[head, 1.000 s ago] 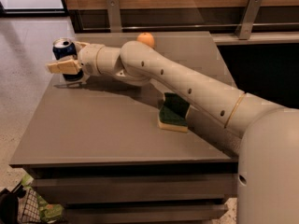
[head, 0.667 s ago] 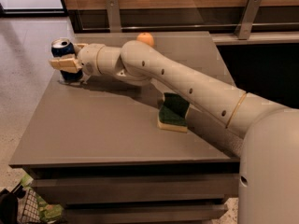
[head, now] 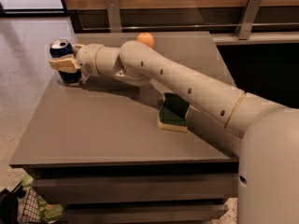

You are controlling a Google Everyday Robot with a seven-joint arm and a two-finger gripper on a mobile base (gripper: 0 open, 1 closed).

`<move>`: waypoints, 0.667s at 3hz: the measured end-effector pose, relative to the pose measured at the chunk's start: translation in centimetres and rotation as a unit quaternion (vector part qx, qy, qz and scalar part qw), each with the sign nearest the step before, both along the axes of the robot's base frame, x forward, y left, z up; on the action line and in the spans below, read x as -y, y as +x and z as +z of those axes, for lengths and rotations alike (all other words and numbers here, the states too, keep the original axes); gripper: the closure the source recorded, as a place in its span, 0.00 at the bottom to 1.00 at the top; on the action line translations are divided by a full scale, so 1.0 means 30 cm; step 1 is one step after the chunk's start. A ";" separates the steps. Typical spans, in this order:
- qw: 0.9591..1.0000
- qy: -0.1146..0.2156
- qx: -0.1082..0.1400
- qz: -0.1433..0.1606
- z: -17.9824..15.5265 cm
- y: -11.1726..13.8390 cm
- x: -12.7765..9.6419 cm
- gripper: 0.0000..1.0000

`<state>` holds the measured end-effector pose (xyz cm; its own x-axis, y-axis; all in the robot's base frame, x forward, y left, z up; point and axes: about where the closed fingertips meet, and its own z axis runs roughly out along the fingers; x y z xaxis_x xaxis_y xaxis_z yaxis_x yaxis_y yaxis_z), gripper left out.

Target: Pick pepsi can

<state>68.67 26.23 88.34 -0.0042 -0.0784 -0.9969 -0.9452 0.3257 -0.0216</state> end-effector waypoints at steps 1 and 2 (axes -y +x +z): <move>1.000 0.000 0.000 0.001 0.000 -0.002 -0.004 1.00; 1.000 0.000 0.015 0.022 0.045 -0.011 0.002 1.00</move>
Offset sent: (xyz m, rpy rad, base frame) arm -0.0072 -0.0110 0.0445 -0.0002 -0.0992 0.1312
